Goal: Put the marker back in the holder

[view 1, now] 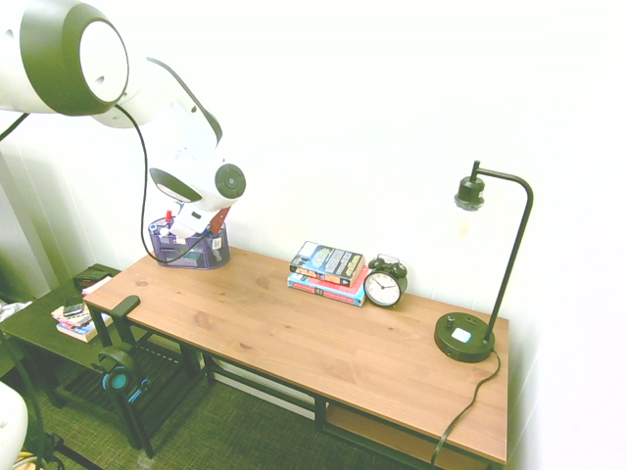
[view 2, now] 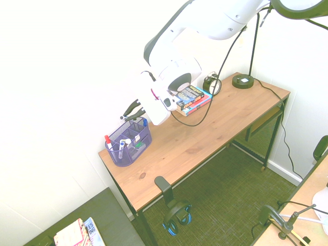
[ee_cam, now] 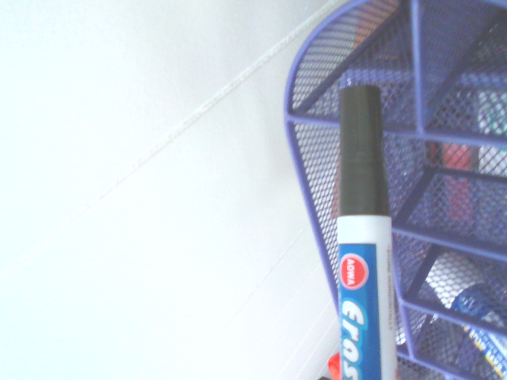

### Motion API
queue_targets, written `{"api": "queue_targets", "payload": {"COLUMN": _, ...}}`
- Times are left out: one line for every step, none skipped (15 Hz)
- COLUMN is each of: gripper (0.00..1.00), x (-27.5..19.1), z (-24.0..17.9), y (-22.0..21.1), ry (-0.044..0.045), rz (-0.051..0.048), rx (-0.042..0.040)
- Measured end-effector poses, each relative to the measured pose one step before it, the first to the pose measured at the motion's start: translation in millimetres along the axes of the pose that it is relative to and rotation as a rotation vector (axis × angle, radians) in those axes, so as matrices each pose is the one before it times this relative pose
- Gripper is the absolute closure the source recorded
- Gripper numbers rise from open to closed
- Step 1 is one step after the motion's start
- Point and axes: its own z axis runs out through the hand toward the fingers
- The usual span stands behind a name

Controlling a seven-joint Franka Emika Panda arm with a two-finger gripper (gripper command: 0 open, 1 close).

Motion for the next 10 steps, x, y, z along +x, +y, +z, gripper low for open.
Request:
{"api": "queue_targets", "payload": {"gripper": 1.00, "x": 4.62, "z": 0.57, "y": -1.05, "ry": -0.00029, "rz": 0.01053, "rx": 0.00027}}
{"api": "queue_targets", "payload": {"gripper": 1.00, "x": 2.55, "z": -0.71, "y": -1.91, "ry": -0.00515, "rz": 0.00895, "rx": 0.00067}}
{"api": "queue_targets", "payload": {"gripper": 1.00, "x": 1.13, "z": -1.27, "y": -2.01, "ry": -0.00695, "rz": 0.00929, "rx": 0.00360}}
{"api": "queue_targets", "payload": {"gripper": 1.00, "x": 1.58, "z": -2.47, "y": -3.04, "ry": -0.00272, "rz": 0.00619, "rx": 0.00600}}
{"api": "queue_targets", "payload": {"gripper": 1.00, "x": 1.62, "z": -3.19, "y": -3.79, "ry": -0.00266, "rz": 0.00530, "rx": 0.00669}}
{"api": "queue_targets", "payload": {"gripper": 0.00, "x": 1.26, "z": -2.08, "y": -2.75, "ry": -0.00613, "rz": 0.00526, "rx": 0.00076}}
{"api": "queue_targets", "payload": {"gripper": 0.00, "x": 1.28, "z": -0.40, "y": -0.93, "ry": -0.00524, "rz": 0.00759, "rx": 0.00125}}
{"api": "queue_targets", "payload": {"gripper": 0.00, "x": 1.28, "z": 0.42, "y": -0.14, "ry": -0.00170, "rz": 0.00410, "rx": 0.00022}}
{"api": "queue_targets", "payload": {"gripper": 0.00, "x": 0.48, "z": 0.32, "y": -0.43, "ry": -0.00052, "rz": 0.00051, "rx": -0.00059}}
{"api": "queue_targets", "payload": {"gripper": 0.00, "x": 0.28, "z": -0.21, "y": -0.81, "ry": -0.00135, "rz": 0.00004, "rx": -0.00068}}
